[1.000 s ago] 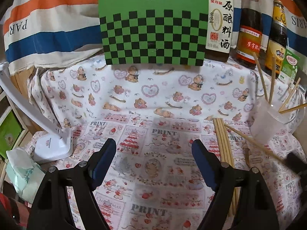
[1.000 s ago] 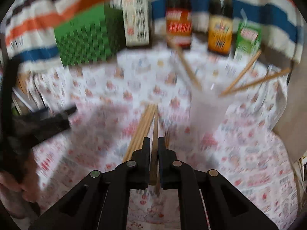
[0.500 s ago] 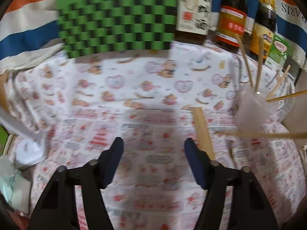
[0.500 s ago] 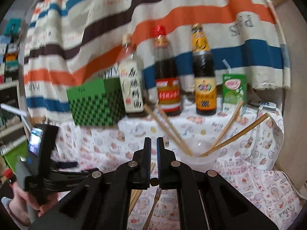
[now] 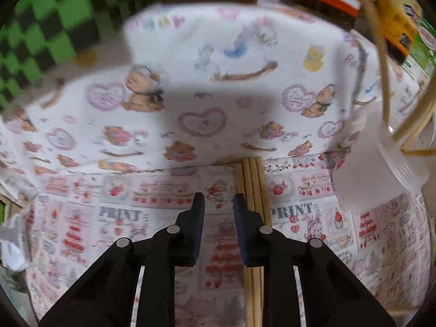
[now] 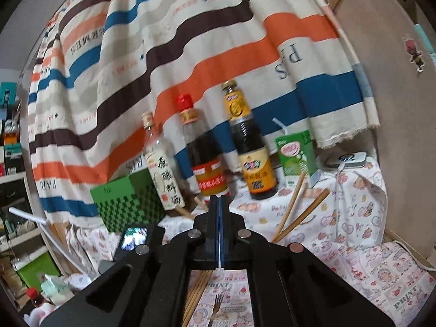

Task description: Organize utensils

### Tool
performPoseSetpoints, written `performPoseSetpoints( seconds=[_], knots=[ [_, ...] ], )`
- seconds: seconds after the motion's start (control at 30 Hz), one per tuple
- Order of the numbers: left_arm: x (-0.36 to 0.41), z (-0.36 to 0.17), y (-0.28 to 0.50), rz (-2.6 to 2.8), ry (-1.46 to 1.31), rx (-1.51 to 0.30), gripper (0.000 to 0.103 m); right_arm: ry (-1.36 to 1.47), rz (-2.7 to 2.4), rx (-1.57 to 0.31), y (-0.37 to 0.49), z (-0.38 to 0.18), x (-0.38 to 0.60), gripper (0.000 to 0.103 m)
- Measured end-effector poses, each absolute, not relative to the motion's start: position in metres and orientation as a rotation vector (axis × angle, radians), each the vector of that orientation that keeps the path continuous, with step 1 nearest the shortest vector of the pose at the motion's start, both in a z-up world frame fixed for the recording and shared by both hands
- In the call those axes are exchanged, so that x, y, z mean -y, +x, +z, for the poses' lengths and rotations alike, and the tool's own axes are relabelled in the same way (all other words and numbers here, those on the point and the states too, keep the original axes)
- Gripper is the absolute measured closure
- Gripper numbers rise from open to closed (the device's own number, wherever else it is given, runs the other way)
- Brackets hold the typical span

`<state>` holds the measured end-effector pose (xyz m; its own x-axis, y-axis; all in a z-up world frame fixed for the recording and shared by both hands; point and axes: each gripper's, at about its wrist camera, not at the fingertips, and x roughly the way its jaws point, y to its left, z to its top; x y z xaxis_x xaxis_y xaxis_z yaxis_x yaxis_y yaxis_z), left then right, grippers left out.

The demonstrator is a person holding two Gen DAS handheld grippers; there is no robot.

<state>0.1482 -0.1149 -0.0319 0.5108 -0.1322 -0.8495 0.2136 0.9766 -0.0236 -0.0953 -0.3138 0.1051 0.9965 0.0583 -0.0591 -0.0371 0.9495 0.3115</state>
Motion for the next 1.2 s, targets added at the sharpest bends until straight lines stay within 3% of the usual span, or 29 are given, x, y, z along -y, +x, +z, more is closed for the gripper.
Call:
performPoseSetpoints(
  seconds=[0.53, 0.93, 1.2],
  knots=[
    [0.147, -0.045, 0.169, -0.204, 0.129, -1.021, 0.084, 0.352, 0.074, -0.430, -0.022, 0.051, 0.313, 0.103],
    [0.185, -0.050, 0.170, -0.190, 0.185, -1.033, 0.085, 0.350, 0.042, -0.501, -0.012, 0.038, 0.312, 0.102],
    [0.181, -0.044, 0.179, -0.239, 0.106, -1.080, 0.097, 0.371, 0.019, -0.544, -0.005, 0.029, 0.318, 0.102]
  ],
)
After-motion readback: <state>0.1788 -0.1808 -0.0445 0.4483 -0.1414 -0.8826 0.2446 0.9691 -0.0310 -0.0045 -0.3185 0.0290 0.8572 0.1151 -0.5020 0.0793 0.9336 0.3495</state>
